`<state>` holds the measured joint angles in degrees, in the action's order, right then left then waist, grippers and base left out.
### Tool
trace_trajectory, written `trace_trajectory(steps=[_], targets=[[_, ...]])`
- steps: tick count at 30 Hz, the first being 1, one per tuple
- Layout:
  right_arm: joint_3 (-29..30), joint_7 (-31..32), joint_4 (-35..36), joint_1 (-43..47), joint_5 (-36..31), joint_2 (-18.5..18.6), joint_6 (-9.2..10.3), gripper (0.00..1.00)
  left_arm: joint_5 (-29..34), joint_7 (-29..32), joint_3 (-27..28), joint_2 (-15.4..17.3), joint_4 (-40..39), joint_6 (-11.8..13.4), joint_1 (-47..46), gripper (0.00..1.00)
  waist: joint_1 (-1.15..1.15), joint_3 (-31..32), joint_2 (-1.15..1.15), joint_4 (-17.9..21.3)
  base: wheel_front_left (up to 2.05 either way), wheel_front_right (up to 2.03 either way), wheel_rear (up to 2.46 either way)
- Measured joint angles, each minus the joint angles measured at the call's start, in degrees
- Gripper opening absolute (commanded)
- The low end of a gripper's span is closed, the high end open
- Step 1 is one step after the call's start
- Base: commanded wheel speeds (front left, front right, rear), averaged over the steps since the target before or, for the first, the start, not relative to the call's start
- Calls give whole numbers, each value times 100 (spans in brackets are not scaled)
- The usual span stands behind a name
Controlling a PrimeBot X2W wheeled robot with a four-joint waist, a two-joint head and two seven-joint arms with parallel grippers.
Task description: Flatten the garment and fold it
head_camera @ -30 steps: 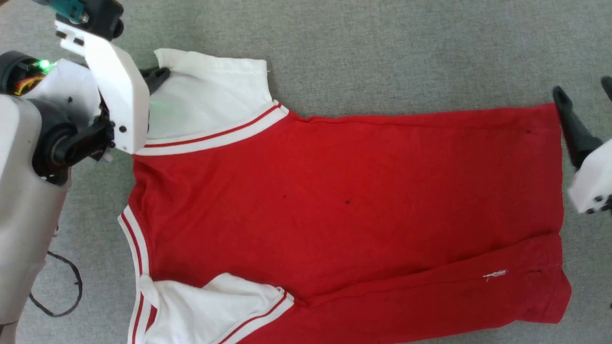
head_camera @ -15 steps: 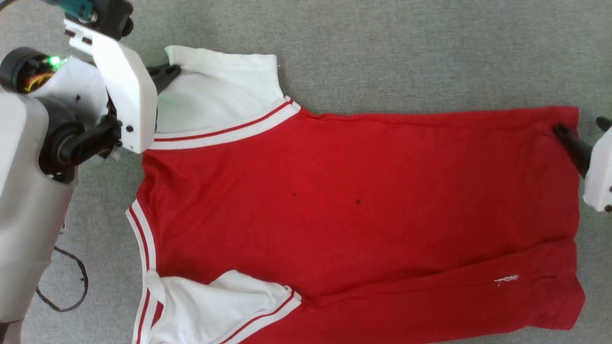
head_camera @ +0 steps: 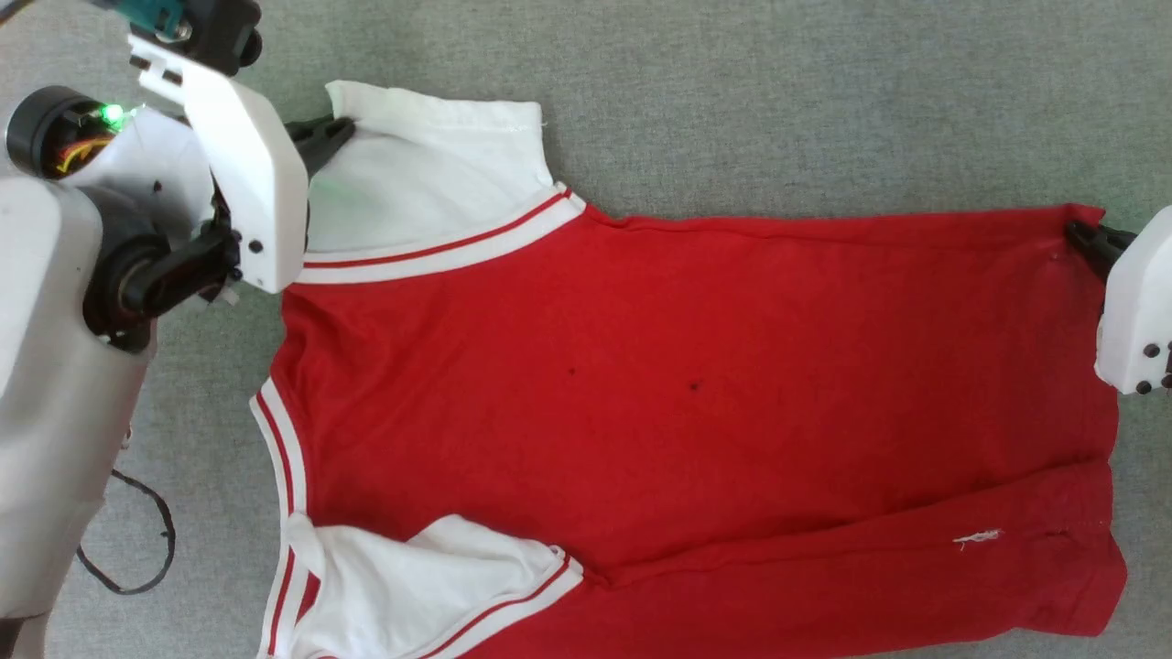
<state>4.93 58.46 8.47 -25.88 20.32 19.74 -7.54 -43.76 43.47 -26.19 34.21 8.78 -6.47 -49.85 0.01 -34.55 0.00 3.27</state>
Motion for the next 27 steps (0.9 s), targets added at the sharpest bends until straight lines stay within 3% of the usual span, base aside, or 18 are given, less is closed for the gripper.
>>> trace_trajectory(steps=[8, 15, 20, 27], targets=[[-96, -550, -130, 30, 5, 99, 0, 0, 320, -1381, 56, 8, 83, -10, 115, 0, 1, 224, 0, -24, 0, 0, 0], [-91, -998, -121, 375, 193, 121, 1, 0, 134, -2296, 182, 71, -218, -55, 788, 0, 0, 587, 0, -71, 0, 0, 0], [-11, -1270, -11, 771, 322, 197, 1, 0, -29, -2602, 361, 326, -720, -54, 1532, 0, -1, 927, 0, -122, 0, 0, 0], [137, -1470, 314, 1466, 556, 229, 1, 0, -428, -2683, 609, 662, -1751, 167, 2768, 0, -2, 1469, 0, -240, 0, 0, 0]])
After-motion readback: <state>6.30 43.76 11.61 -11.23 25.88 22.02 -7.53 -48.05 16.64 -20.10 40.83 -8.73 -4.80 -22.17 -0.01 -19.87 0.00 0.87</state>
